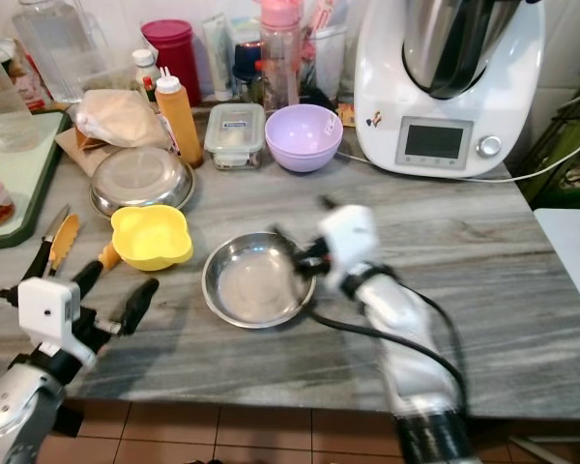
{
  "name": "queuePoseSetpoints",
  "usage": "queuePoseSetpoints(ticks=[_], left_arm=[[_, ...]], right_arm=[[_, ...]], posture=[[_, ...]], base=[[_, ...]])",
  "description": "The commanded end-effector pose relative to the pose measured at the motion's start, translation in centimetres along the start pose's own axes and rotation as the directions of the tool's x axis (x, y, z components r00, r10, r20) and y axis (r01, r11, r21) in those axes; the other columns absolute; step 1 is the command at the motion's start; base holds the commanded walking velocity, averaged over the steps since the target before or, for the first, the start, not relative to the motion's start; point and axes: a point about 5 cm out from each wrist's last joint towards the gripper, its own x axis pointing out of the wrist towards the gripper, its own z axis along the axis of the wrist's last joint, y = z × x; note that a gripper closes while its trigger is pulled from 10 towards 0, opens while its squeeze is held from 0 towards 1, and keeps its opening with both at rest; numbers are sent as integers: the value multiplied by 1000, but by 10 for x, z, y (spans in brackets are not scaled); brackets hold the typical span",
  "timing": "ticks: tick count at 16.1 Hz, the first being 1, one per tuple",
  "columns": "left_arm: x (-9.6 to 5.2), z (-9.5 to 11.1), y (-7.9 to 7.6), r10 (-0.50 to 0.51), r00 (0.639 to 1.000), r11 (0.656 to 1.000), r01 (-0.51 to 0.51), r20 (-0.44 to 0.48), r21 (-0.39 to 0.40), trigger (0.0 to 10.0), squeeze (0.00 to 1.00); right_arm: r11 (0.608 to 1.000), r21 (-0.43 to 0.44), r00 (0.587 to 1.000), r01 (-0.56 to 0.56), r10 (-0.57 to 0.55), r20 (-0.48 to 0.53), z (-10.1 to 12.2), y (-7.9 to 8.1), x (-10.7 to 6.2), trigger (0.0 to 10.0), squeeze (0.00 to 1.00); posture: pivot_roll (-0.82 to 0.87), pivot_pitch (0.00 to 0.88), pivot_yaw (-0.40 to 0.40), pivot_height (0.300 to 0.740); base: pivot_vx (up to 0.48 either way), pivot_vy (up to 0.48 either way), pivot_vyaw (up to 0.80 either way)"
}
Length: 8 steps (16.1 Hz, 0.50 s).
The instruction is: Setting the table
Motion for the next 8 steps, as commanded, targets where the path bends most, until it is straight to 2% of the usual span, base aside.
queuePoseSetpoints(ticks=[1,4,6,8], left_arm=[[0,-2,3,31,1000,999,-31,-3,17,10000,0],[7,-2,4,62,998,996,-63,16,70,10000,0],[13,-1,8,88,996,990,-90,23,108,10000,0],[16,-3,12,154,988,982,-154,11,106,10000,0]], right_arm=[[999,-8,999,32,-32,-9,0,-3,-5,10000,0],[998,-6,997,59,-59,-47,-7,1,-20,10000,0],[996,-8,992,93,-93,-90,-12,-4,-32,10000,0],[991,-1,983,133,-132,-131,-18,-14,-42,10000,0]], posture=[[-120,82,50,740],[-137,74,56,740],[-146,73,67,740],[-155,72,82,740]], base=[[0,0,0],[0,0,0],[0,0,0],[0,0,0]])
